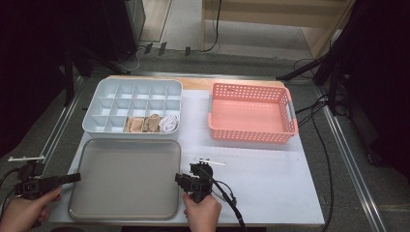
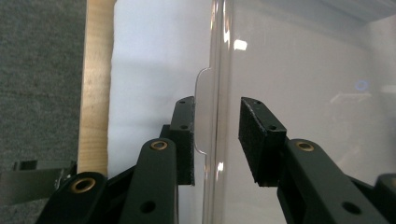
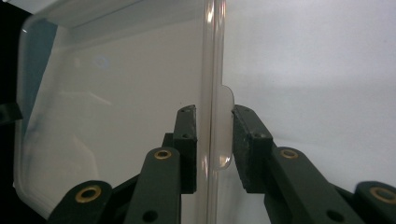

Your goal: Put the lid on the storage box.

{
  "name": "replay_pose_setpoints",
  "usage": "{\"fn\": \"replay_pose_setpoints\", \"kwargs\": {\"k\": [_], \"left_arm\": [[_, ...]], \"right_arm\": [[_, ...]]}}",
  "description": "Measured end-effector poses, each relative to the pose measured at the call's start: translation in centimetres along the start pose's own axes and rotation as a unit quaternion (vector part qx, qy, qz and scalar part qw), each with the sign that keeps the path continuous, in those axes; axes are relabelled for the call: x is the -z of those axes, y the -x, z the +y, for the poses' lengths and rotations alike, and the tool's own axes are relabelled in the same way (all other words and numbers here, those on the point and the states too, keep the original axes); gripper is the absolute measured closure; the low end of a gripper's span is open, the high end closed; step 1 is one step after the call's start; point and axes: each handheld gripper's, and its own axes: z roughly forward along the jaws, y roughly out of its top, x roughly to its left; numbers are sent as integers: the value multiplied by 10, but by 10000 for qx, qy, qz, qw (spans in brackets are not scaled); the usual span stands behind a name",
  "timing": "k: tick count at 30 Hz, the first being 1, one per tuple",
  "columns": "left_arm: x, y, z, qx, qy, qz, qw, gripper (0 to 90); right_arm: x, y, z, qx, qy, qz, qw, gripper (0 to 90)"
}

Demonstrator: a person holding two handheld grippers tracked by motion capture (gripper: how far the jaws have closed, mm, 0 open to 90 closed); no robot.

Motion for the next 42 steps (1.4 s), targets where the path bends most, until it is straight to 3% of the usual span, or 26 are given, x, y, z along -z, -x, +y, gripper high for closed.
{"fn": "replay_pose_setpoints", "kwargs": {"k": [14,27,34,42], "left_arm": [[17,17,11,-184,256,-34,9995,691],[20,28,22,-289,317,-82,9990,688],[21,37,36,-333,426,-139,9984,690],[21,43,56,-407,486,-158,9979,690]], "right_arm": [[15,-4,10,6,165,117,9998,743],[29,-10,28,213,384,74,9990,741],[33,-9,43,193,461,100,9987,740],[36,-12,66,348,623,67,9974,740]]}}
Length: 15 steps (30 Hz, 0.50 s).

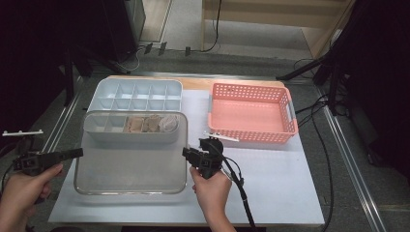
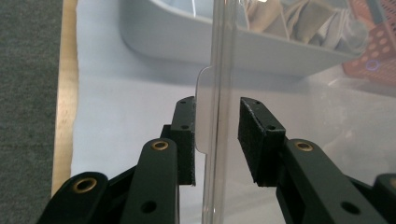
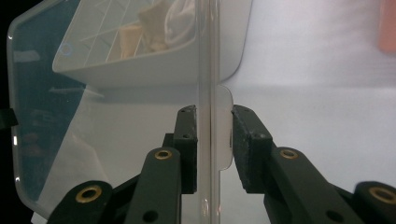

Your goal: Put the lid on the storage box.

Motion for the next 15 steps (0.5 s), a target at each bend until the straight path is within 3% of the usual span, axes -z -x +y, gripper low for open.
{"fn": "replay_pose_setpoints", "kwargs": {"k": [4,8,15], "left_arm": [[5,-2,12,20,133,-96,9999,702],[6,1,22,-74,127,17,9999,702],[-1,-1,34,1,140,1,9999,696]], "right_arm": [[-2,0,11,-3,-17,92,10000,740],[-7,-2,19,4,-35,121,9999,739],[-12,-6,38,117,23,63,9999,737]]}}
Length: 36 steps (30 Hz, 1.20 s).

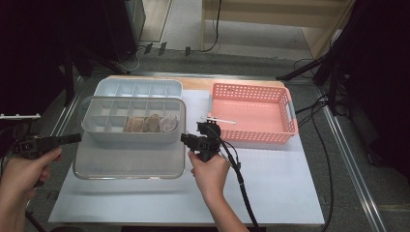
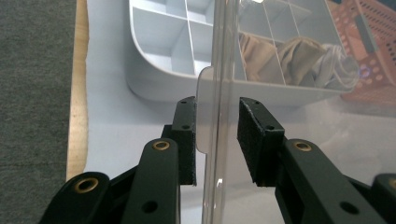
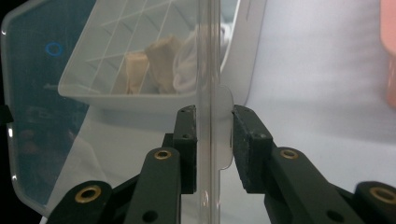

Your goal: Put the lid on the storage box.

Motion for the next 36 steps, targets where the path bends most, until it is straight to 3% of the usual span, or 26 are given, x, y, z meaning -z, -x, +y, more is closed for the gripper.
{"fn": "replay_pose_setpoints", "kwargs": {"k": [6,18,27,36], "left_arm": [[-2,-2,12,15,35,44,10000,693],[-9,-2,39,-27,75,206,9998,691],[-17,-7,52,27,-30,199,9998,685],[-23,-9,74,17,74,199,9998,692]], "right_arm": [[-6,-4,16,100,12,-21,9999,737],[-25,-1,39,22,-139,24,9999,733],[-32,-4,60,177,-114,39,9998,736],[-46,-1,75,83,-149,-5,9999,730]]}}
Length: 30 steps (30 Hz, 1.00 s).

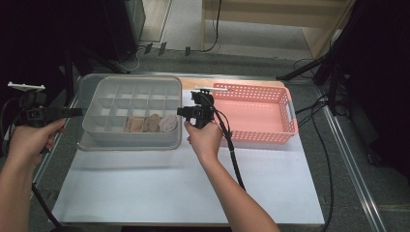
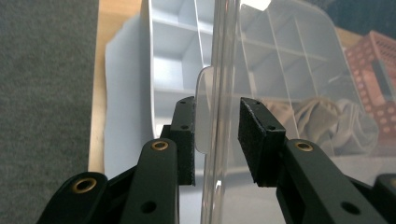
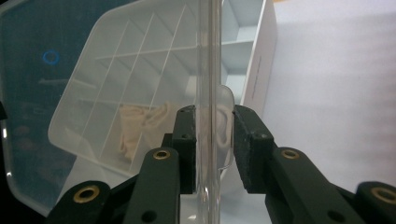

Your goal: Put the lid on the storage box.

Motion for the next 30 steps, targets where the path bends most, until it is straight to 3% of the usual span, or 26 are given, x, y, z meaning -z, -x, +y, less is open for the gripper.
{"fn": "replay_pose_setpoints", "kwargs": {"k": [12,30], "left_arm": [[-15,-3,15,9,-44,151,9999,678],[-33,-11,35,142,-62,73,9999,676]], "right_arm": [[-13,2,17,-52,-52,-3,10000,731],[-27,3,40,-90,-107,-138,9998,730]]}}
